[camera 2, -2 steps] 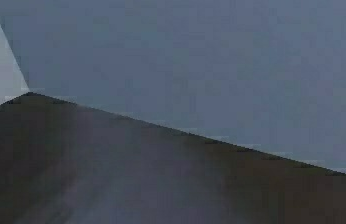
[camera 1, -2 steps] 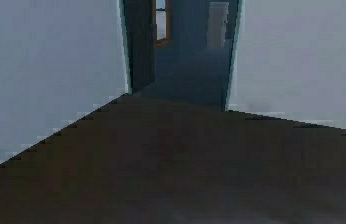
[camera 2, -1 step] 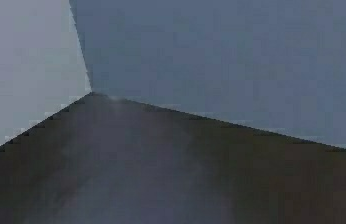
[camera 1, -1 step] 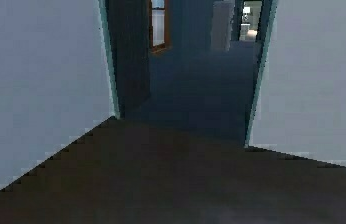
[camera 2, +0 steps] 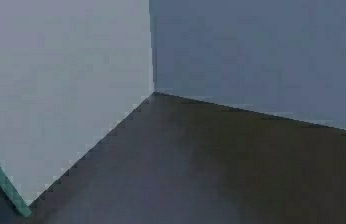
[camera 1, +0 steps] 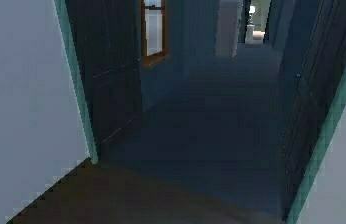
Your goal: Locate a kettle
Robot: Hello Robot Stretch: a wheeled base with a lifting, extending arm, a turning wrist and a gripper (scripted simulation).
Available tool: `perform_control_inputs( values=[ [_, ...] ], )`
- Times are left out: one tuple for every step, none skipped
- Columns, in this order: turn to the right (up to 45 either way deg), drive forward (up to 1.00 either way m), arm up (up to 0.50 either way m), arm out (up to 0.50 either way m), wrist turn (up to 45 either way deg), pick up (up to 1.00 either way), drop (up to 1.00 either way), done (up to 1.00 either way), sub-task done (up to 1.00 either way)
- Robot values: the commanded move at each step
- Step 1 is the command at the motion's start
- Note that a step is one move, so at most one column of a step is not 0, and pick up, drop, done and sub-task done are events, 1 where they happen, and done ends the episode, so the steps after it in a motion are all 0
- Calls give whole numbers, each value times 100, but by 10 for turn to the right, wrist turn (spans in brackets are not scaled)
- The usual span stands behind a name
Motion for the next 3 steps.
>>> perform_control_inputs(
  values=[
    [0,100,0,0,0,0,0,0,0],
    [0,15,0,0,0,0,0,0,0],
    [240,0,0,0,0,0,0,0,0]
  ],
)
